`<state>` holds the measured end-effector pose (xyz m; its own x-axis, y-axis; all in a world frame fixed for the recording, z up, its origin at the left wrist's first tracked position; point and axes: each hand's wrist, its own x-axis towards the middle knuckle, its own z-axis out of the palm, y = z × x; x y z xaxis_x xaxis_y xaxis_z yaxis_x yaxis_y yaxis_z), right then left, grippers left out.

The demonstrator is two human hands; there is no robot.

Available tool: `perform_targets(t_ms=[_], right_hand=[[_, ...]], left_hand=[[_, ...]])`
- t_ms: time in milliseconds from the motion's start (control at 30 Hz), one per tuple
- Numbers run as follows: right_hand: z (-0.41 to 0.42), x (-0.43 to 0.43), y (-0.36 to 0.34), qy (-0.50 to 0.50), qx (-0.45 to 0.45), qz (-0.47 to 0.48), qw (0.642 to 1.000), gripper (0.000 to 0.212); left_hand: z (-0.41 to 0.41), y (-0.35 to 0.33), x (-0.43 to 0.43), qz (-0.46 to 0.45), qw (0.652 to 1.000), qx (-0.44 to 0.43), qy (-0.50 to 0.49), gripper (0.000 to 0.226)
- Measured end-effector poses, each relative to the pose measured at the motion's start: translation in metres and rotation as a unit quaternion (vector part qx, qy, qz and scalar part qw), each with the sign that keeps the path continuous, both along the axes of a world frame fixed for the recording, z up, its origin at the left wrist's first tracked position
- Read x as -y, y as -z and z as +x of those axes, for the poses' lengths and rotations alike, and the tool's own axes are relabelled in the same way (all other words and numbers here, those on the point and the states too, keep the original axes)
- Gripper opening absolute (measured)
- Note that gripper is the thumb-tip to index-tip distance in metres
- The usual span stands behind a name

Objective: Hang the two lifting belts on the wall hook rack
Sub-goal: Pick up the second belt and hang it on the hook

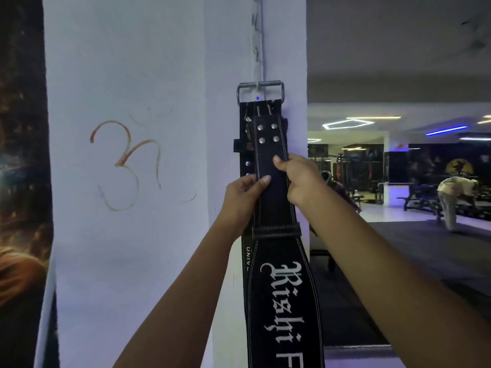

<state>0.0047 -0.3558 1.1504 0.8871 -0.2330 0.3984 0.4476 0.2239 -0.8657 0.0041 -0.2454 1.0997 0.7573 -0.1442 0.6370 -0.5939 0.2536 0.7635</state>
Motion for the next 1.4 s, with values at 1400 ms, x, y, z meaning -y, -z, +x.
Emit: perform_targets(t_ms=[1400], right_hand=[[-0.014, 0.009, -0.043, 0.008, 0.086, 0.028, 0.996, 0.016]], left_hand=[[0.008, 0.001, -0.016, -0.002, 0.994, -0.051, 0.093, 0.046]])
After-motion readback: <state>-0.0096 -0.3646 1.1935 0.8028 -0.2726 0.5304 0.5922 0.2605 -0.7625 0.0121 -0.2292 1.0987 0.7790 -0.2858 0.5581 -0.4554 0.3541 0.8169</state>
